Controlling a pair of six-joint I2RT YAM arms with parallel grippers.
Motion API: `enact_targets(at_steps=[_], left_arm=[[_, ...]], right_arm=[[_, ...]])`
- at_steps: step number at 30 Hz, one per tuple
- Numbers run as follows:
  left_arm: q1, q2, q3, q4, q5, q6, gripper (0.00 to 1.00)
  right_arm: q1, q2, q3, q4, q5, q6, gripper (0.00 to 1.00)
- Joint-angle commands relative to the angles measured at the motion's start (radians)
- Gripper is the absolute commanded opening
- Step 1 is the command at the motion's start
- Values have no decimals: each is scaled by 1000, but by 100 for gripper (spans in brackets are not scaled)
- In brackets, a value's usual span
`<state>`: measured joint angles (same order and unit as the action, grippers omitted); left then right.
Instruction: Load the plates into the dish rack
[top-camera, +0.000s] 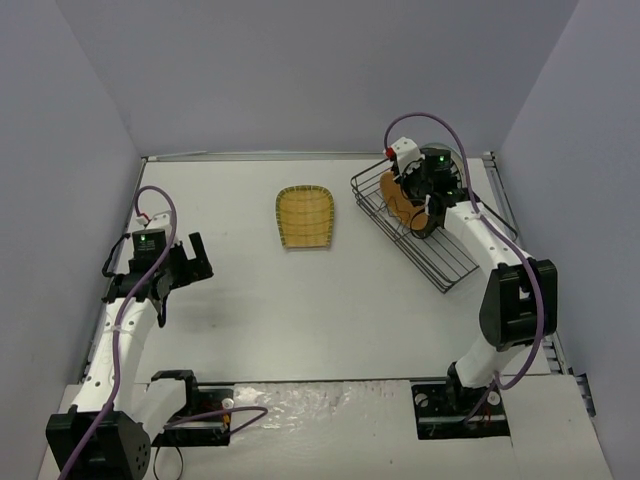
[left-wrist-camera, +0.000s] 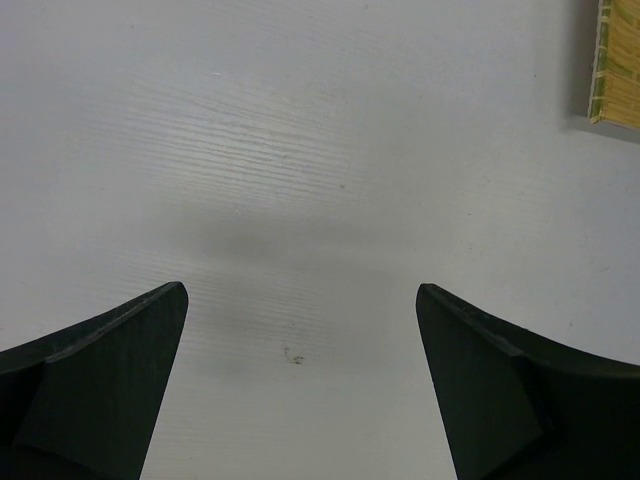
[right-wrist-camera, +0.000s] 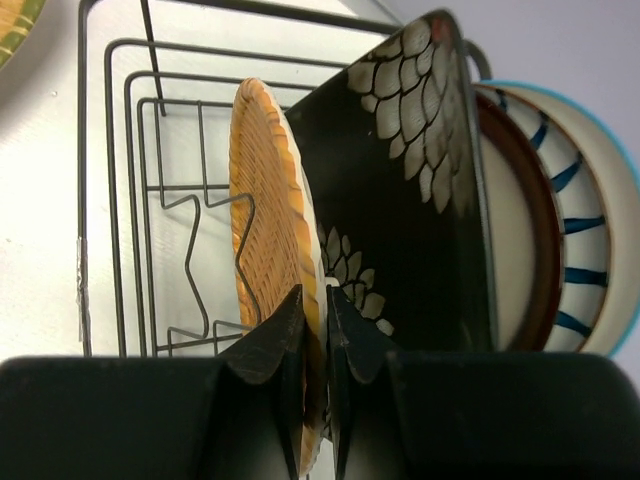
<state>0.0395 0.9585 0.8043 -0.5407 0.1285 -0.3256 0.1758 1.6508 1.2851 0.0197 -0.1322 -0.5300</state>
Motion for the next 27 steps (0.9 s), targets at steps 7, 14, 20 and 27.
enact_targets(at_steps=[7,14,20,27], left_arm=[[0,6,24,58,45,5,97],[-27,45,35,130,141,-107,97],[-135,189,96,249,127,-235,97],[-236,516,265,419,154,-333,97]], right_arm=[[-19,-40,10,106,-25,81,51],[-18,-172,39,104,13,158,81],[-18,-313,40,131,-49,342,94],[-16,-494,-72,175,-242,568,100]])
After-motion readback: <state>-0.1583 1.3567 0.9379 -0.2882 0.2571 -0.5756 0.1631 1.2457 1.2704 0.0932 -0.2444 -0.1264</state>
